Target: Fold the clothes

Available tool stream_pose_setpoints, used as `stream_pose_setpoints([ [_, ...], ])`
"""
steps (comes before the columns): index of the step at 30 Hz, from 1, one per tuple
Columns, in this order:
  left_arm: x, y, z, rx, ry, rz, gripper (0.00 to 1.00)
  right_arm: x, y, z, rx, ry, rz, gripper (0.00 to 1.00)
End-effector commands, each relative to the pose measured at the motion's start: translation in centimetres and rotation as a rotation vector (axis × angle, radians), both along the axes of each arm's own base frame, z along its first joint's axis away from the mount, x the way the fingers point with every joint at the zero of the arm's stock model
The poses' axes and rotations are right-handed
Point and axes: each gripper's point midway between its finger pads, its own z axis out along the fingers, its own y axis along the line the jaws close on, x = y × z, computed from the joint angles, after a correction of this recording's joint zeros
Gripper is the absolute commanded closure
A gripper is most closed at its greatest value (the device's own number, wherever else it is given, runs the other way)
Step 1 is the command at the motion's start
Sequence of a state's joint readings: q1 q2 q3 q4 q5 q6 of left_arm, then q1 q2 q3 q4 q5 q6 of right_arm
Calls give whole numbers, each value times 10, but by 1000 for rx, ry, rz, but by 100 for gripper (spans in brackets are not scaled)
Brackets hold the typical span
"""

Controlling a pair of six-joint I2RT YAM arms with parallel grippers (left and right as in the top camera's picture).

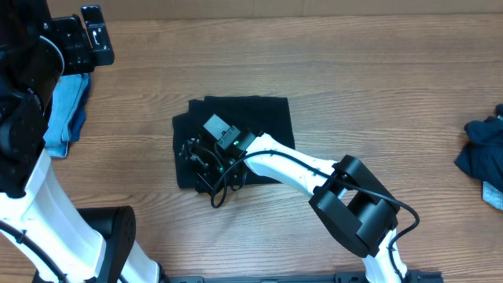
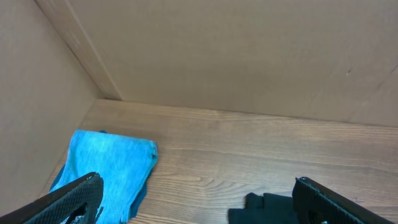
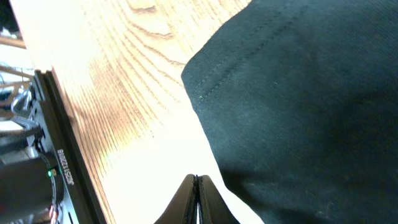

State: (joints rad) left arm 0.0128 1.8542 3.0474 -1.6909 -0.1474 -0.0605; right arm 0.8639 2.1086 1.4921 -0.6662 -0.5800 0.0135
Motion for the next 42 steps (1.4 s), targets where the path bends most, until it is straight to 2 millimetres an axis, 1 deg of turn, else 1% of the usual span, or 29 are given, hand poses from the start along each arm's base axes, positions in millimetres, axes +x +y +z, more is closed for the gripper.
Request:
stream_pose_setpoints([
  [1, 0, 2, 1, 0, -3, 14, 0, 5, 1, 13, 34, -53, 42, 95],
  [5, 0, 2, 1, 0, -3, 14, 0, 25, -14, 12, -20, -62, -47, 95],
  [7, 0, 2, 1, 0, -3, 14, 0, 38, -21, 22, -3, -72, -84, 95],
  [9, 0, 2, 1, 0, -3, 14, 0, 57, -30, 45, 24, -90, -143, 95],
  [10, 0, 2, 1, 0, -3, 14, 0, 69, -35, 61, 44, -103, -182, 95],
  [12, 0, 2, 1, 0, -3, 14, 0, 87, -47, 89, 73, -118, -251, 94],
  [13, 0, 2, 1, 0, -3, 14, 0, 94, -52, 99, 83, -124, -278, 94],
  [14, 0, 2, 1, 0, -3, 14, 0, 104, -61, 114, 99, -133, -321, 92],
  [15, 0, 2, 1, 0, -3, 14, 0, 114, -70, 125, 112, -140, -360, 89],
  [16, 0, 2, 1, 0, -3, 14, 0, 123, -80, 132, 119, -137, -405, 87],
  [17, 0, 2, 1, 0, -3, 14, 0, 129, -88, 134, 119, -128, -439, 87],
  [19, 0, 2, 1, 0, -3, 14, 0, 140, -103, 132, 108, -108, -496, 87],
  [22, 0, 2, 1, 0, -3, 14, 0, 150, -120, 120, 74, -98, -544, 88],
  [25, 0, 2, 1, 0, -3, 14, 0, 164, -148, 111, 2, -90, -653, 89],
  [26, 0, 2, 1, 0, -3, 14, 0, 168, -156, 110, -5, -85, -675, 87],
  [27, 0, 2, 1, 0, -3, 14, 0, 172, -164, 109, -10, -81, -694, 81],
  [29, 0, 2, 1, 0, -3, 14, 0, 179, -184, 107, -25, -66, -738, 75],
  [30, 0, 2, 1, 0, -3, 14, 0, 182, -194, 105, -34, -56, -760, 68],
  [31, 0, 2, 1, 0, -3, 14, 0, 184, -203, 104, -43, -49, -777, 66],
  [32, 0, 2, 1, 0, -3, 14, 0, 185, -213, 101, -49, -43, -777, 61],
  [33, 0, 2, 1, 0, -3, 14, 0, 185, -221, 98, -57, -40, -774, 52],
  [36, 0, 2, 1, 0, -3, 14, 0, 184, -244, 82, -99, -4, -791, 41],
  [37, 0, 2, 1, 0, -3, 14, 0, 183, -251, 74, -114, 16, -791, 38],
  [39, 0, 2, 1, 0, -3, 14, 0, 180, -260, 61, -121, 52, -772, 35],
  [42, 0, 2, 1, 0, -3, 14, 0, 175, -263, 44, -99, 130, -739, 34],
])
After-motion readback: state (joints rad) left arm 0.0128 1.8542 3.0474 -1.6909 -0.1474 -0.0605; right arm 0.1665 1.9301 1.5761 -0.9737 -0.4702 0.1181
